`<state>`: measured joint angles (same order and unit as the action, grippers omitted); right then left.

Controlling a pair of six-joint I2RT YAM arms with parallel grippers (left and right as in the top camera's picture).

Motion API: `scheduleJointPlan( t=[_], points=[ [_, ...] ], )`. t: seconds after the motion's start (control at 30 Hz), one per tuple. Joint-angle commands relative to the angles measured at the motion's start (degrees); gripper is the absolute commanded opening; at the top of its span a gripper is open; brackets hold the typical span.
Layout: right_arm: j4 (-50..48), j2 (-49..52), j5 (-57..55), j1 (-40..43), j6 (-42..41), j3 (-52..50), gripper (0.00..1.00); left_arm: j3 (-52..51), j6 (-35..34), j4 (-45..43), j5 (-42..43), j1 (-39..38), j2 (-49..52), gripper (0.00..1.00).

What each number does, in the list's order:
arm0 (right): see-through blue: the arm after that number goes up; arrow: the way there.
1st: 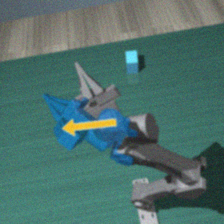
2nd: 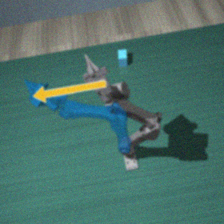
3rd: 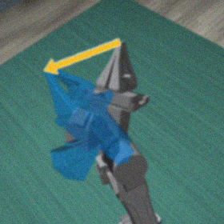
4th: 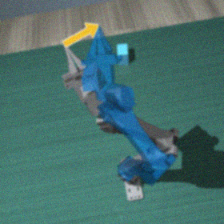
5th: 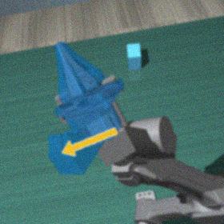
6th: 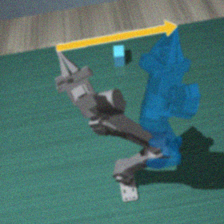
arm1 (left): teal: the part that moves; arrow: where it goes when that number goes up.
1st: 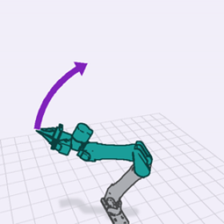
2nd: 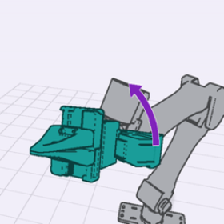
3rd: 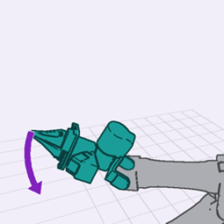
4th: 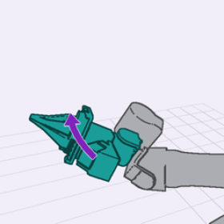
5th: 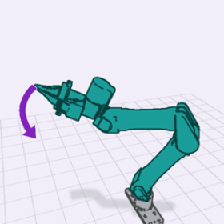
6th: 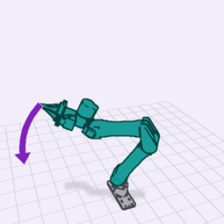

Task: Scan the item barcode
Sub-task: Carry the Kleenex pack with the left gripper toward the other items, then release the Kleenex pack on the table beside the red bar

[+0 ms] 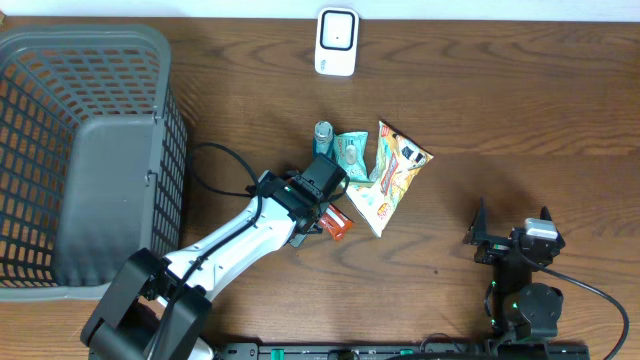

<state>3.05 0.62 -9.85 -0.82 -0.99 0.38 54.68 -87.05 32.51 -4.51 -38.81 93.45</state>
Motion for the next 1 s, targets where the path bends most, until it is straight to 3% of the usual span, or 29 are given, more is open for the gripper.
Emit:
scheduleJointPlan(
  t=[0.0,0.2,0.37,0.47,0.6,0.73,0.83,0.87,0.97],
  points=[
    [0.2,-0.3,-0.1,0.4,0.4,-0.1,0.99,-0.1,0.2,0.4,0.6,-0.2,0.5,0.54],
    [0.2,-0.3,-0.1,0.4,0.4,-0.1,0.99,0.0,5.1,-0.1,1.4,-1.4,-0.5,0.57],
    [0.2,-0.3,-0.1,0.4,0.4,-0.1,0.99,1.2,17.6,-3.3,-6.1,-1.8,-6.1,0.6],
    [0.2,-0.3,-0.1,0.4,0.4,-0.1,0.99,2.3,22.5,-3.3,-16.0,-1.7,-11.7,0.68],
    [0.2,-0.3,-0.1,0.4,0.4,-0.1,0.99,2.5,29.8,-8.1,-35.4,-1.4,-20.6,0.99],
    [0.2,-0.3,-0.1,0.4,0.4,-0.1,0.99,2.5,40.0,-23.6,-55.4,0.5,-27.2,0.98],
    [0.2,-0.3,-0.1,0.4,0.4,-0.1,0.99,2.5,56.2,-42.5,-59.0,3.9,-30.2,0.98],
    [0.2,-0.3,-0.1,0.4,0.4,-0.1,0.99,2.5,69.1,-54.6,-55.6,6.3,-31.0,0.98],
    [0.2,-0.3,-0.1,0.4,0.4,-0.1,0.99,2.5,91.7,-66.4,-44.4,9.6,-31.1,0.98]
  ],
)
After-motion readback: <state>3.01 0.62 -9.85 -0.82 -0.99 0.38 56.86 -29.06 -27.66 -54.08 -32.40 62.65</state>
